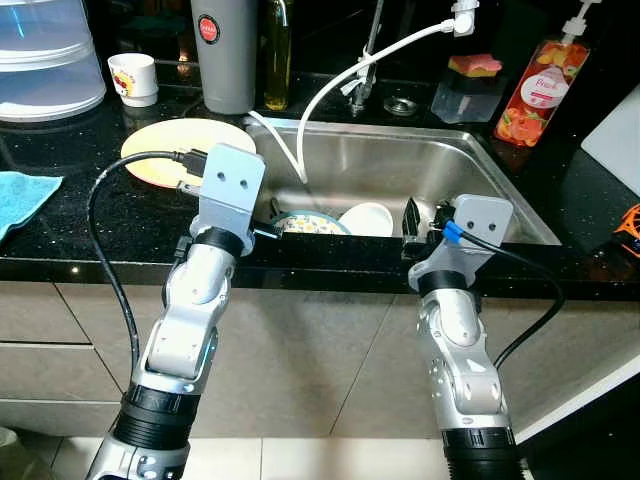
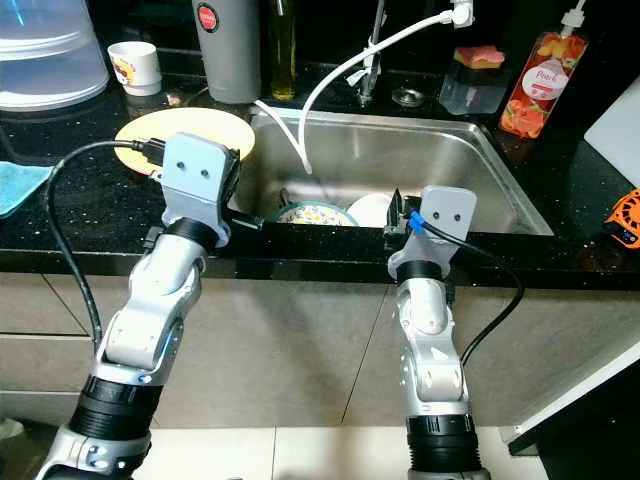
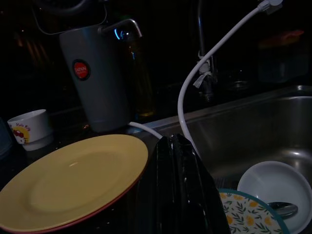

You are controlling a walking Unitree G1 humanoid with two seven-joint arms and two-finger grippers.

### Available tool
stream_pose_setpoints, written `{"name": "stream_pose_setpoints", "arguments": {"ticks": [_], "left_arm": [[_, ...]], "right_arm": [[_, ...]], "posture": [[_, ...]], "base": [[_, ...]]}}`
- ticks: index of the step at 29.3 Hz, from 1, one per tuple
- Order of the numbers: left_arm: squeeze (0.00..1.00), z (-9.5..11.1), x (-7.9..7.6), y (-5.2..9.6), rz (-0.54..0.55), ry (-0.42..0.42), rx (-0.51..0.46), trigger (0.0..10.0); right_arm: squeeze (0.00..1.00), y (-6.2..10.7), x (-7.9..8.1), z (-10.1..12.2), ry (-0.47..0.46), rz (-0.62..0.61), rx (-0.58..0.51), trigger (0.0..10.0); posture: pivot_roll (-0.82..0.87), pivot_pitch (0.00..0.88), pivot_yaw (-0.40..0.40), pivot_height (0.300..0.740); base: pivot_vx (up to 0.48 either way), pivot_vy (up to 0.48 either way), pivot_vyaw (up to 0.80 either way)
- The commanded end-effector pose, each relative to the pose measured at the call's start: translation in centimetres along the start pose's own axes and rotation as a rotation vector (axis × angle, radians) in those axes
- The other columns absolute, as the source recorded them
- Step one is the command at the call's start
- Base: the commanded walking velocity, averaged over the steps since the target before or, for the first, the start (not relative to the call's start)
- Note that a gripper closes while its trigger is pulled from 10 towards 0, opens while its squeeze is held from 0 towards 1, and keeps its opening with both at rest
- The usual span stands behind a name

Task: Kitchen organization

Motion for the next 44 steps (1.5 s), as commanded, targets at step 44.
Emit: {"name": "stream_pose_setpoints", "arguments": {"ticks": [44], "left_arm": [[0.00,-0.58,-0.68,0.64,-0.063,-0.019,0.004,10.0]], "right_arm": [[0.00,0.28,-0.18,-0.16,-0.004,-0.023,0.002,10.0]], "posture": [[0.21,0.000,-0.040,0.740]], "base": [[0.000,0.000,0.00]]}}
Point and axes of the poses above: a point about 5 cm out from each wrist's last joint towards the gripper, its own y axis pointing back from the gripper into the wrist, its own z axis along the axis of the wrist's last joint, x = y × z, the point moved 1 cm from there along -y, pointing out of the wrist towards the gripper, and after that the axes turned 8 degrees about -y, right-handed, at the moved point
